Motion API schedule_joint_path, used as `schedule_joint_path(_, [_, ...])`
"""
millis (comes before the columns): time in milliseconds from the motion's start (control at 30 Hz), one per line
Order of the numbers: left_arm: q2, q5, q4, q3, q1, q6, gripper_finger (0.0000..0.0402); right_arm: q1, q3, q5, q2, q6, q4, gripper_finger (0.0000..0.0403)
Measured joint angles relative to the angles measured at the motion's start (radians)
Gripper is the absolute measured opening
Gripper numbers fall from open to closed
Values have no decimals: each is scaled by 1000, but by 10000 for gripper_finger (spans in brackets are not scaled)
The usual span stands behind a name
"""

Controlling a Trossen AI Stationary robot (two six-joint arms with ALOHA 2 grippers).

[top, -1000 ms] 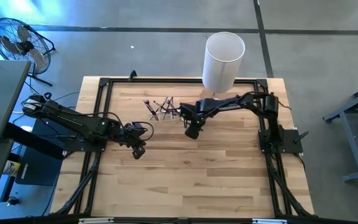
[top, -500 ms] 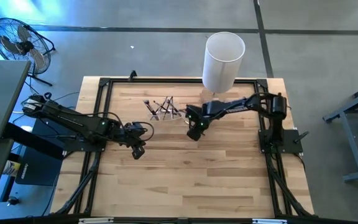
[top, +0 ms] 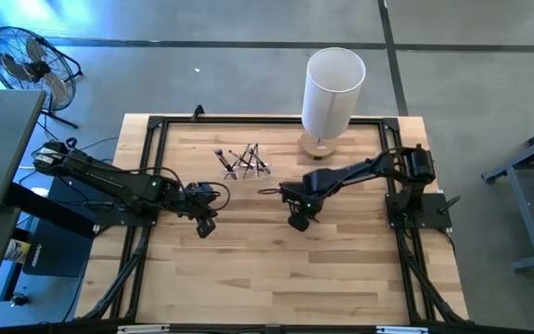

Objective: Put items in baskets/containers
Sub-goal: Put the black eyeshadow brush into the transparent organizer

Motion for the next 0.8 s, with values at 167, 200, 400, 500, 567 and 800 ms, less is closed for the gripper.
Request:
schedule_joint_path(167, [0, 0, 0, 0, 0, 0, 0, 12, 0, 20, 0, 19, 6, 56])
schedule_joint_path(200, [0, 0, 0, 0, 0, 0, 0, 14, 1, 20, 0, 21, 7, 65])
schedule_joint_path(400, [0, 0, 0, 0, 0, 0, 0, 6, 3, -13, -8, 20, 3, 108])
schedule_joint_path(500, [0, 0, 1, 0, 0, 0, 0, -5, 1, -13, -32, 20, 1, 121])
schedule_joint_path(567, [0, 0, 3, 0, 0, 0, 0, -15, 1, 21, -63, 18, 3, 125])
schedule_joint_path(800, [0, -3, 6, 0, 0, 0, 0, -59, 4, 82, -111, -52, 128, 126])
